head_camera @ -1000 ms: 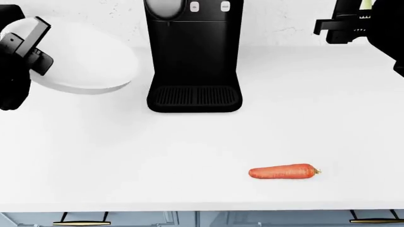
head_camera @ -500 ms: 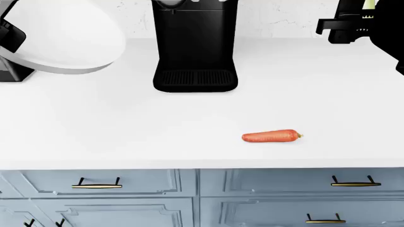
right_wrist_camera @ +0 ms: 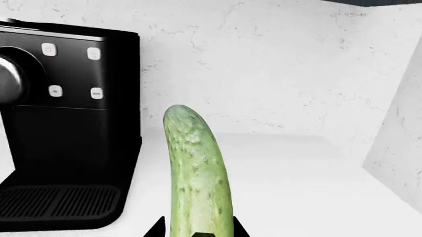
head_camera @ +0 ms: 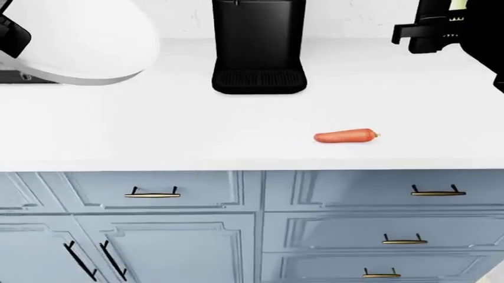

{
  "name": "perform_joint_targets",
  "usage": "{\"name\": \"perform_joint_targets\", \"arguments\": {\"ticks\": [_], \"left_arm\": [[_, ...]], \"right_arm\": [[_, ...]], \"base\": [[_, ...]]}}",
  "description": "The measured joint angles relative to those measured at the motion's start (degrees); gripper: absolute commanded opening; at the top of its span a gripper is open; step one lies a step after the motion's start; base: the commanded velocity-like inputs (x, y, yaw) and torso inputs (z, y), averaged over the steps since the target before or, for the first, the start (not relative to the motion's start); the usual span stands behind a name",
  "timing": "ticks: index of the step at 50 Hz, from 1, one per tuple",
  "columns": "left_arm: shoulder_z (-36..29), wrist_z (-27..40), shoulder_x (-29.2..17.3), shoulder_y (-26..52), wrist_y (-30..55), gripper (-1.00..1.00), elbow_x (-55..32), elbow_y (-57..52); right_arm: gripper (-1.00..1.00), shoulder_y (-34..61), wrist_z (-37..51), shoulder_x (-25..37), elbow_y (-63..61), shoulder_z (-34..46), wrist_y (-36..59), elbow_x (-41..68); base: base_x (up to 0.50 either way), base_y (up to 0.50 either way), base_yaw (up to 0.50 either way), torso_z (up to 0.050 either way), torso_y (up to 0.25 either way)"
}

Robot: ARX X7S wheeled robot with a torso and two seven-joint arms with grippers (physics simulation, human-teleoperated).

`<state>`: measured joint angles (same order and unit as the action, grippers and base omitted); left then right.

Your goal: Place the two vegetables and bowl onto the tray for setting up a vegetable dip station.

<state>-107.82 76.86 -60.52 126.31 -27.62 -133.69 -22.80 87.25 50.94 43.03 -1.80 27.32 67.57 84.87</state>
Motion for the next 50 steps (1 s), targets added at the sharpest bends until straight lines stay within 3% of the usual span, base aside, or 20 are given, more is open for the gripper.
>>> {"name": "perform_joint_targets", "arguments": {"ticks": [50], "left_arm": [[3.5, 0.4, -0.3, -2.1, 1.5, -1.0, 0.9, 0.1]], "right_arm": [[-1.0, 1.7, -2.4, 0.3, -1.2, 2.6, 0.6, -1.8]], "base": [[0.0, 0.5, 0.0, 0.0, 0.0]]}}
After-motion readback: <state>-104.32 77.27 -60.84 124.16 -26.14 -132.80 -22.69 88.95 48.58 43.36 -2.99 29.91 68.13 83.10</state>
